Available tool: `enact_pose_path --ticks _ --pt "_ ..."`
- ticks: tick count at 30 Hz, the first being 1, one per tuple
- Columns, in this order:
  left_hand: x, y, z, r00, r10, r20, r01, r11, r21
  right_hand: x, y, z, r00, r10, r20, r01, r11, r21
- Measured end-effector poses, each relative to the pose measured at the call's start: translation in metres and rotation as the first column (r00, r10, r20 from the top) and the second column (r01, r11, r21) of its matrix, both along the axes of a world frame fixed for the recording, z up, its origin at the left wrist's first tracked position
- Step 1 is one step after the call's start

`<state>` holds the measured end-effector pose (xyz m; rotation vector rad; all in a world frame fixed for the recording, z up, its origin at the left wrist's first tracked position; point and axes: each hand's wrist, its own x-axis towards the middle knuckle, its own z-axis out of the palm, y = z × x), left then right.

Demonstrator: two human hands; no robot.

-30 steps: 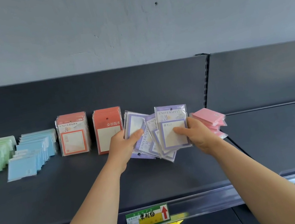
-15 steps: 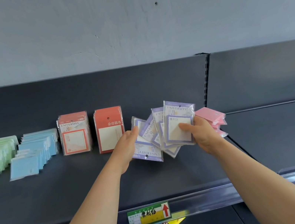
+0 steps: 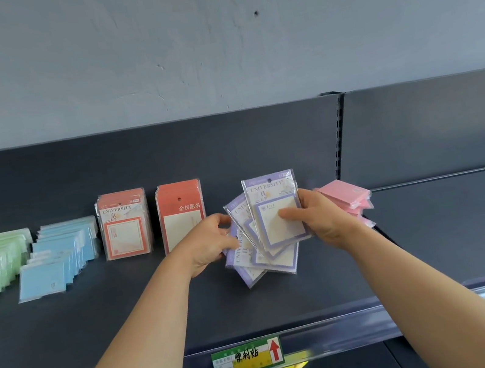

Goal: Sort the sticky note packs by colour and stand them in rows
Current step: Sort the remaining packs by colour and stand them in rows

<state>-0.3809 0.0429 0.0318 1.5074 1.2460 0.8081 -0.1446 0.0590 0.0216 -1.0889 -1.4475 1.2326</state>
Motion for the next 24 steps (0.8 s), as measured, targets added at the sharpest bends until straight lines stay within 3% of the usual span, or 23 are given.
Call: enact_pose_path --ticks 2,4,8,13,17,24 --pt "0.000 0.000 -0.002 0.976 0.118 0.182 -0.119 0.993 -0.004 0.000 -0.001 -0.001 0.994 -0.008 -0.105 0.005 0.999 -0.035" --pt "0.002 -0.003 -0.006 0.880 0.184 0.437 -0.181 0.982 -0.049 -0.001 -0.003 -0.002 0.972 -0.051 -0.231 0.034 0.996 -0.077" --pt "0.009 -0.007 -0.016 0.797 0.204 0.568 -0.152 0.979 -0.138 -0.010 -0.005 -0.009 0.908 -0.184 -0.376 0.131 0.978 -0.161" --pt "0.025 -0.017 -0.030 0.822 0.123 0.556 -0.004 0.978 -0.211 -0.017 -0.004 -0.012 0.786 -0.286 -0.548 0.157 0.950 -0.270" --pt "0.031 -0.014 -0.026 0.822 0.129 0.555 -0.096 0.991 -0.089 -0.021 -0.006 -0.017 0.851 -0.249 -0.463 0.148 0.958 -0.244" --pt "0.024 -0.009 -0.021 0.955 0.218 0.201 -0.242 0.965 0.102 -0.018 -0.003 -0.012 0.942 -0.176 -0.284 0.144 0.981 -0.130"
